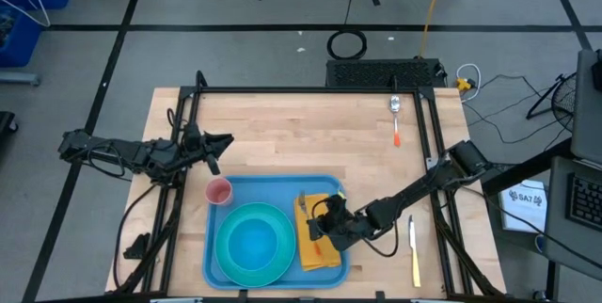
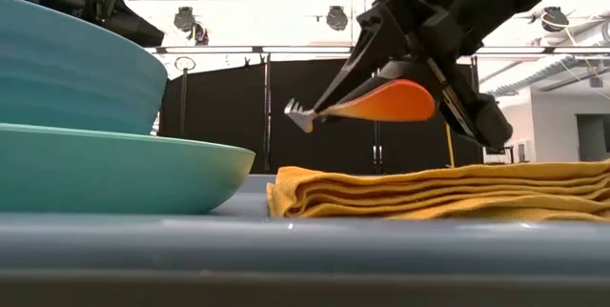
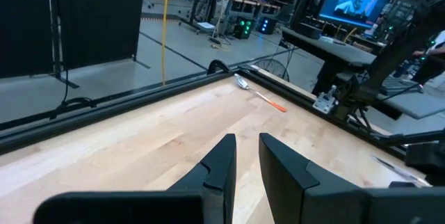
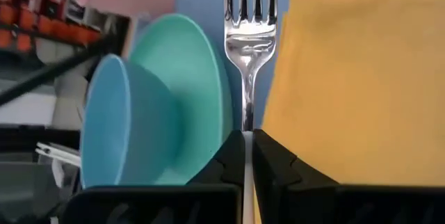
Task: Set up tray
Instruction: Put the white orange fork on the yellow napkin
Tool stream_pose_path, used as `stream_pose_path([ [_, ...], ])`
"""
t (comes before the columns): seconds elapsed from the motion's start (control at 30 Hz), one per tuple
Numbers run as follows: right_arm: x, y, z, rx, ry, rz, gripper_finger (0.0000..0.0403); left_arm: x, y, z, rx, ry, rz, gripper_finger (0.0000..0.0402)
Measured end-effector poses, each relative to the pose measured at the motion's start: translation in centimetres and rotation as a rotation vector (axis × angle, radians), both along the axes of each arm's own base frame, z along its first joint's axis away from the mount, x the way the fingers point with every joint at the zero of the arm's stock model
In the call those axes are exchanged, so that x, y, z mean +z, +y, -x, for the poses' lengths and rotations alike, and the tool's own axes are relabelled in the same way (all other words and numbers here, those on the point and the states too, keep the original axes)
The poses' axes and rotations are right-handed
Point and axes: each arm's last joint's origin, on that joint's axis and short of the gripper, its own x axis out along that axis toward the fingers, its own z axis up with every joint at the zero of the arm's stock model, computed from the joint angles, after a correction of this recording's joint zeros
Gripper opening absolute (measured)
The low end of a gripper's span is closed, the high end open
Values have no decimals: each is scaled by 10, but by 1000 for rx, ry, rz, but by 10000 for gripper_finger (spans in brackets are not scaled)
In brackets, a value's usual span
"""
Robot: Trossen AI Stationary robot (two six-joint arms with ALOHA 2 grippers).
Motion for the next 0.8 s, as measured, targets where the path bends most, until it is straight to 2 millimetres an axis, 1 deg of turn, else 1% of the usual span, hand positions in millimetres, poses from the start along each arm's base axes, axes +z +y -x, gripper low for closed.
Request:
stream_pose_path([
  [0.1, -3, 3, 1, -37, -21, 32, 1, 0, 0, 0, 0, -1, 0, 67],
  [0.17, -8, 5, 1, -60, -25, 49, 1, 0, 0, 0, 0, -1, 0, 67],
  [0.27, -16, 10, -3, -105, -80, 17, 1, 0, 0, 0, 0, -1, 0, 67],
  [0.4, -27, 14, -8, -111, -116, -2, 1, 0, 0, 0, 0, -3, 0, 67],
  [0.6, -27, 15, -5, -90, -88, 33, 1, 0, 0, 0, -7, -1, 3, 67],
  [0.8, -20, 19, -9, -3, 49, 80, 1, 0, 0, 0, -9, 0, 3, 67],
])
